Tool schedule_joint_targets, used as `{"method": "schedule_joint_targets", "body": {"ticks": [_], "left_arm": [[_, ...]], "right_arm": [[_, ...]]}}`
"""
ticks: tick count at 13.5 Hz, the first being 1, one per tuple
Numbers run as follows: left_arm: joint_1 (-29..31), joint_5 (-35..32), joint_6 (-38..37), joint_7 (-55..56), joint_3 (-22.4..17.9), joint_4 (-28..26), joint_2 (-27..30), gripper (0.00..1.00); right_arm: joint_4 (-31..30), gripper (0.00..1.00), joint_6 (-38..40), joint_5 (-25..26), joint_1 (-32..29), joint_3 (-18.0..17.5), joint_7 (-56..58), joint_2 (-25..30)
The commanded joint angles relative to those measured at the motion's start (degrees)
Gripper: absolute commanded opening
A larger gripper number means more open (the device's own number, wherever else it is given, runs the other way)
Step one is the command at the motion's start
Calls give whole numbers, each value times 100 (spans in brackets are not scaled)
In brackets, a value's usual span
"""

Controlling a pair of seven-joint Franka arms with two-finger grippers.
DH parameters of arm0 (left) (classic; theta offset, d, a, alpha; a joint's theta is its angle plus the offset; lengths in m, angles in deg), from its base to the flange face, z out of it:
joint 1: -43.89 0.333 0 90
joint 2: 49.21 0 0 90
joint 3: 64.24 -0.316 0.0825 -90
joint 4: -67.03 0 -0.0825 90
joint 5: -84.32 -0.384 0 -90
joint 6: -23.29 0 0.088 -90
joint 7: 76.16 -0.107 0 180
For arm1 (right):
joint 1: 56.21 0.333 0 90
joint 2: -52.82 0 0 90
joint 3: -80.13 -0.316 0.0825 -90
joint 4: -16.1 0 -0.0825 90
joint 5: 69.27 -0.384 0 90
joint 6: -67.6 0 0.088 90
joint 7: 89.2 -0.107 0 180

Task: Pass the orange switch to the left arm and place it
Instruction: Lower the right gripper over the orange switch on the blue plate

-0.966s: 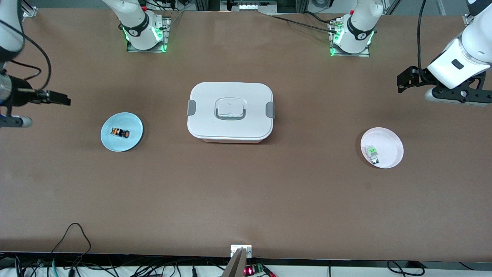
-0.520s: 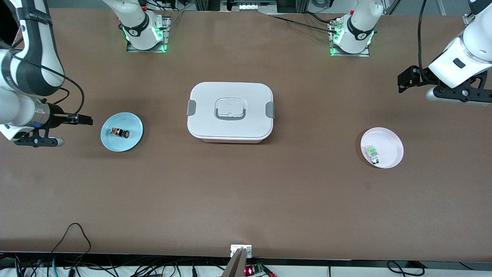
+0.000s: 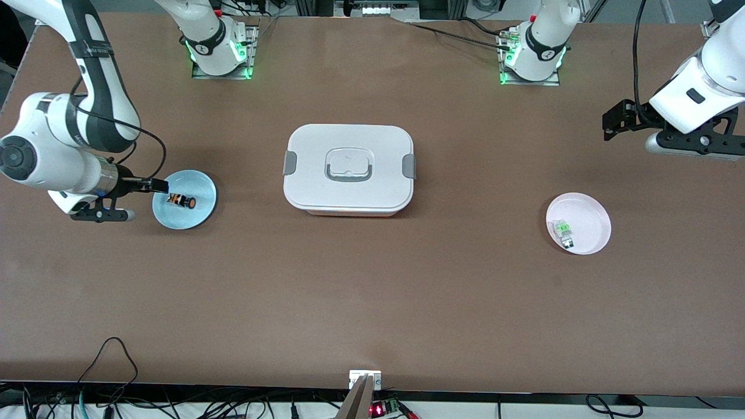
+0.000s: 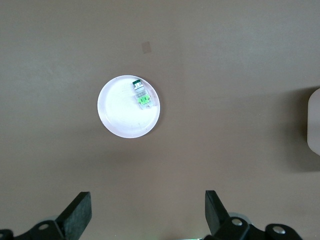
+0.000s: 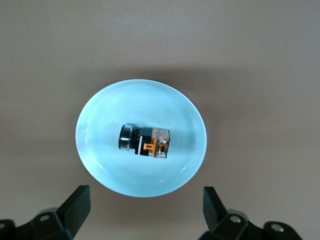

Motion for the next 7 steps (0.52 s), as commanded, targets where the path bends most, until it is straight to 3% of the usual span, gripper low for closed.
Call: {"method": "schedule_joint_targets", "body": {"ticks": [1, 7], "left_arm": [[7, 121, -130, -10, -19, 195, -98, 100], [16, 121, -138, -1, -19, 195, -98, 100]], "right_arm": [[-292, 100, -426, 75, 9, -28, -104, -39], [-328, 100, -1033, 31, 9, -28, -113, -593]]}}
